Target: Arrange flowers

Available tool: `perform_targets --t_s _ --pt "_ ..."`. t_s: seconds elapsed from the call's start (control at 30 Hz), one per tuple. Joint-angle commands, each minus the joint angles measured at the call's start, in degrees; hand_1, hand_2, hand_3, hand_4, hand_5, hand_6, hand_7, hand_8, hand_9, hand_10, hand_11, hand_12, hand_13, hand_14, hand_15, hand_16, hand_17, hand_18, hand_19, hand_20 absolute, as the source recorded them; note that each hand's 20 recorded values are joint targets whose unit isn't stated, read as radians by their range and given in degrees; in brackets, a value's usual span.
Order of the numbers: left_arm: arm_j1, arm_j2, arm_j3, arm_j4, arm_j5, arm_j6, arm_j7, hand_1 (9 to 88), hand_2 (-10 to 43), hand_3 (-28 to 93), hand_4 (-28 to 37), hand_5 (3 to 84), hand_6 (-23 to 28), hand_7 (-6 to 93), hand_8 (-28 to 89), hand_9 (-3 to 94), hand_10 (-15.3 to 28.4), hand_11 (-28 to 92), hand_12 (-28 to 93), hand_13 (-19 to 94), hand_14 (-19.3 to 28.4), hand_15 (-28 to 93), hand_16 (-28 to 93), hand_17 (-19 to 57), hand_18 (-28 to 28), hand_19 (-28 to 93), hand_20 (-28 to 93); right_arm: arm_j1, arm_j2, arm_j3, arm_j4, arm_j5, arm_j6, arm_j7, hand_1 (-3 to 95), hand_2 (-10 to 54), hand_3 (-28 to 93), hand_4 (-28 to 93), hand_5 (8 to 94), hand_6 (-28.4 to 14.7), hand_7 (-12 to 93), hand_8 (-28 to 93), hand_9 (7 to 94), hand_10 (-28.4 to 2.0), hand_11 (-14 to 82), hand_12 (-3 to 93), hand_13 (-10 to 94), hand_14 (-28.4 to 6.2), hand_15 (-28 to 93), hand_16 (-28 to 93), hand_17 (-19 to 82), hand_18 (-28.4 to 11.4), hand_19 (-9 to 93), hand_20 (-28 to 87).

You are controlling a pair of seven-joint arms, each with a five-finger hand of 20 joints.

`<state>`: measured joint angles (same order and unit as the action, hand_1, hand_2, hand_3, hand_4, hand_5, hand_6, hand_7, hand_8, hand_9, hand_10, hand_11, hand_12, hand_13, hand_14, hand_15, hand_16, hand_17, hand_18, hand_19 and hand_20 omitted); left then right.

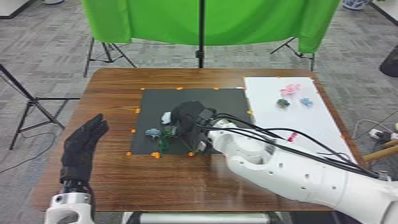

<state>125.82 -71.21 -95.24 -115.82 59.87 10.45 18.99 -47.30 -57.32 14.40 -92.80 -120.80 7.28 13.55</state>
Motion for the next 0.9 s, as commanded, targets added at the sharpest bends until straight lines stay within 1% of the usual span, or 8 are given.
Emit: perform_targets --t_s 0.03,0.13,0.23,0.37,0.5,0.6,0.7,0.9 --pt "0.8 -0.42 0.14 0.26 0.51 -0.45 -0.36 20.0 1.4 67 -28.3 45.4 3.0 10.7 -5 41.4 12.0 12 14 30 15.2 14 5 0.7 13.0 4 19 0.1 2.7 3.4 -2.9 -1.6 -4.7 0.8 52.8 -9.5 63 -20 61.1 4.6 18 -11 73.6 -10.7 14.3 28.8 90 -1.6 58 34 65 -9.3 93 55" --pt "0.8 -0.56 0.17 0.24 0.56 -0.50 -0.24 20.2 1.0 67 -28.3 45.3 3.0 10.8 -5 41.3 11.8 12 14 30 15.2 14 5 0.7 12.9 4 19 -1.1 5.3 7.7 -6.3 -1.6 -3.0 3.3 50.4 -9.5 66 -21 59.4 4.6 18 -12 70.8 -11.3 17.2 22.4 89 -1.8 57 34 64 -9.6 93 54" --pt "0.8 -0.44 0.04 0.22 0.57 -0.43 -0.35 20.6 0.9 67 -28.3 45.3 2.9 10.8 -5 41.3 11.9 12 14 30 15.2 14 5 0.7 12.9 4 19 -2.5 8.7 13.4 -9.0 -1.7 0.0 7.1 49.3 -9.5 66 -21 58.9 4.3 18 -11 70.0 -11.5 17.5 20.7 89 -2.2 56 34 63 -9.9 93 53" --pt "1.1 -0.45 -0.25 0.08 0.57 -0.36 -0.35 20.7 0.8 67 -28.3 45.2 2.9 10.8 -5 41.3 11.8 12 14 30 15.1 14 5 0.7 13.0 4 19 -3.5 12.2 19.7 -7.7 -2.3 0.0 12.7 49.3 -9.5 66 -21 59.2 3.8 17 -11 69.6 -12.0 16.8 20.4 88 -2.7 56 34 62 -10.2 93 52" --pt "1.0 -0.33 -0.25 0.10 0.67 -0.60 -0.68 20.9 0.7 67 -28.3 45.2 2.9 10.7 -5 41.2 11.8 12 14 30 15.2 14 5 0.7 13.0 4 19 -3.1 13.7 22.8 -2.9 -2.9 -6.7 19.5 47.3 -9.5 65 -20 59.0 2.2 15 -11 68.4 -13.7 15.8 20.4 87 -3.7 57 34 61 -11.1 93 53" --pt "0.6 -0.14 -0.34 0.25 0.81 -0.96 -0.79 20.9 0.6 67 -28.3 45.3 3.1 10.6 -5 41.2 11.8 12 14 30 15.2 15 5 0.7 13.0 4 19 -4.3 14.3 25.7 -0.4 -2.3 -15.2 23.9 44.3 -9.5 64 -19 57.1 0.7 12 -9 66.4 -15.3 14.4 20.6 85 -4.9 57 34 59 -12.3 93 53" --pt "0.5 -0.08 -0.73 0.20 1.10 -1.53 -1.06 21.3 0.2 67 -28.2 45.2 3.0 10.7 -5 41.2 11.8 12 14 30 15.1 15 5 0.7 13.0 4 19 -6.1 14.7 27.5 2.4 -1.3 -18.2 25.9 40.2 -9.5 62 -18 55.9 0.0 10 -8 65.2 -16.5 13.1 20.8 85 -5.6 57 33 59 -12.9 93 52" --pt "0.5 -0.23 -0.91 0.16 1.07 -1.84 -1.45 22.2 -0.4 67 -28.1 45.1 3.0 10.7 -5 41.0 11.7 11 14 30 15.2 15 5 0.6 13.1 4 19 -7.9 14.6 27.9 5.7 0.6 -19.3 26.5 38.7 -9.5 60 -17 56.0 0.0 10 -7 65.4 -16.7 12.9 21.0 85 -5.8 57 33 59 -13.3 93 52"
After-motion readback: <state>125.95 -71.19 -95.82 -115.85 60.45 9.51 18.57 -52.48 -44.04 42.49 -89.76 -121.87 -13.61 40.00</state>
